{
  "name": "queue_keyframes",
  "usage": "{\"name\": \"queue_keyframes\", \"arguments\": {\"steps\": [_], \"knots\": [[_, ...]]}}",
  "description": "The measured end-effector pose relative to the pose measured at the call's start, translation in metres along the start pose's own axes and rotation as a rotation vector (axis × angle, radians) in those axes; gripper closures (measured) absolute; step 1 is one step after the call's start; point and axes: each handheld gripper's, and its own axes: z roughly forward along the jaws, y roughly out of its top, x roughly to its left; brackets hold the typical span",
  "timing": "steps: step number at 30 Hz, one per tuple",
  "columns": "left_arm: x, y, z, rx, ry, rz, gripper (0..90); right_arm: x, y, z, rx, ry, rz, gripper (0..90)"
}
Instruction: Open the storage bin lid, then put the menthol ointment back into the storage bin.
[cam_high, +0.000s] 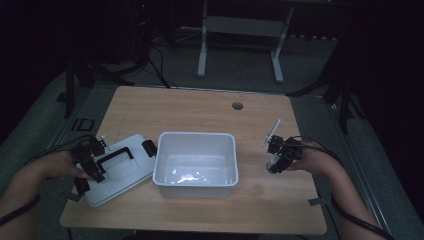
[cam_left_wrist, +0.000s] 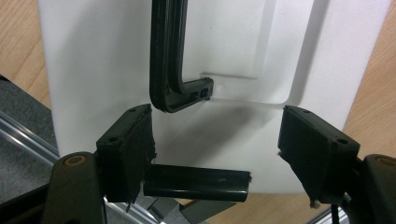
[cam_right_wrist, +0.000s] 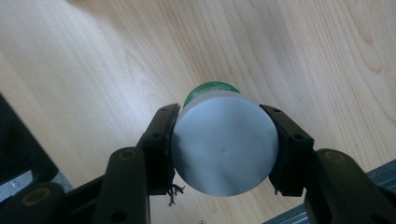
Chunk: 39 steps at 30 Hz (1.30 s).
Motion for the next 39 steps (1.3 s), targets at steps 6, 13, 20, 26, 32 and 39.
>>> {"name": "queue_keyframes", "arguments": {"steps": [6,13,20,26,32,39], "knots": [[-0.001,0.001,0.000,0.002,0.002,0.003,26.4,0.006,0.011,-0.012,0.006,-0.006,-0.061,50.2],[-0.002,0.002,-0.003,0.002,0.008,0.009,26.4,0.018,0.023,-0.031,0.026,0.020,-0.155,50.1],[-0.003,0.004,-0.002,-0.003,0.005,0.016,26.4,0.025,0.040,-0.049,0.009,0.021,-0.209,50.2],[-0.003,0.004,-0.002,-0.001,0.002,0.010,26.4,0.028,0.053,-0.059,0.009,0.020,-0.231,50.2],[-0.003,0.000,-0.003,0.004,0.011,0.010,26.4,0.032,0.067,-0.070,0.008,0.010,-0.254,50.1],[-0.003,-0.003,-0.003,0.004,0.007,0.006,26.4,0.044,0.086,-0.083,0.005,0.009,-0.300,50.2]]}}
